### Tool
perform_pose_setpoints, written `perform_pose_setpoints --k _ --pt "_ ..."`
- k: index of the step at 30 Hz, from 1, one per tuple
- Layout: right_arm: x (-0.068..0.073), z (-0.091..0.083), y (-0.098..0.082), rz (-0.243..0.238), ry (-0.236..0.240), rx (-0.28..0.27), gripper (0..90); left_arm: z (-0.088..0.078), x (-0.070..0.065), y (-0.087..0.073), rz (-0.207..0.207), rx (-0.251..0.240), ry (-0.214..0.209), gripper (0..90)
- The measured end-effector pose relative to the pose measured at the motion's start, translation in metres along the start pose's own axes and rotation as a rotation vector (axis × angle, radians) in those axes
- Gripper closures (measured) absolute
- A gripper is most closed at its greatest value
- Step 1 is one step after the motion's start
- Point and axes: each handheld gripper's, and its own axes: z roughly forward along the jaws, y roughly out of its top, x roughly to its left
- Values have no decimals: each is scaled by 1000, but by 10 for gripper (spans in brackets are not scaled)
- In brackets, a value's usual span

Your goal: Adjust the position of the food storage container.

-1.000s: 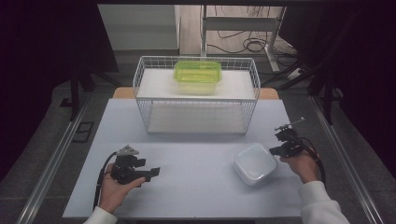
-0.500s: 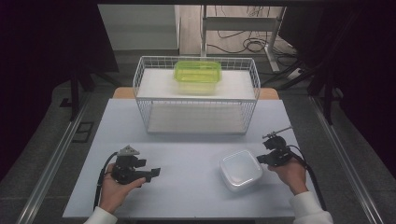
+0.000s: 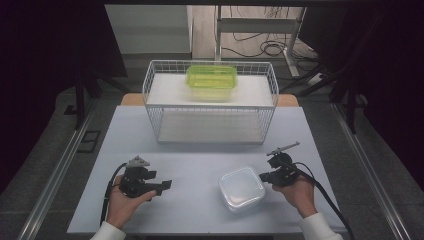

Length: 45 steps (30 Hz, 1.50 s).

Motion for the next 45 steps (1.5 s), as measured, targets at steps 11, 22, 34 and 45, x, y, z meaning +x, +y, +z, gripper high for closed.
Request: perform_pose_setpoints --k 11,22,34,45 --pt "3 -22 -20 -60 -4 -51 890 -3 2 -1 -4 -6 5 255" --pt "12 -30 -49 -132 26 -20 890 -1 0 0 3 -1 5 255" --pt "21 -9 -46 -149 21 22 890 -1 0 -1 5 0 4 255" --pt "51 9 -26 -198 52 30 889 1 1 -1 7 7 4 255"
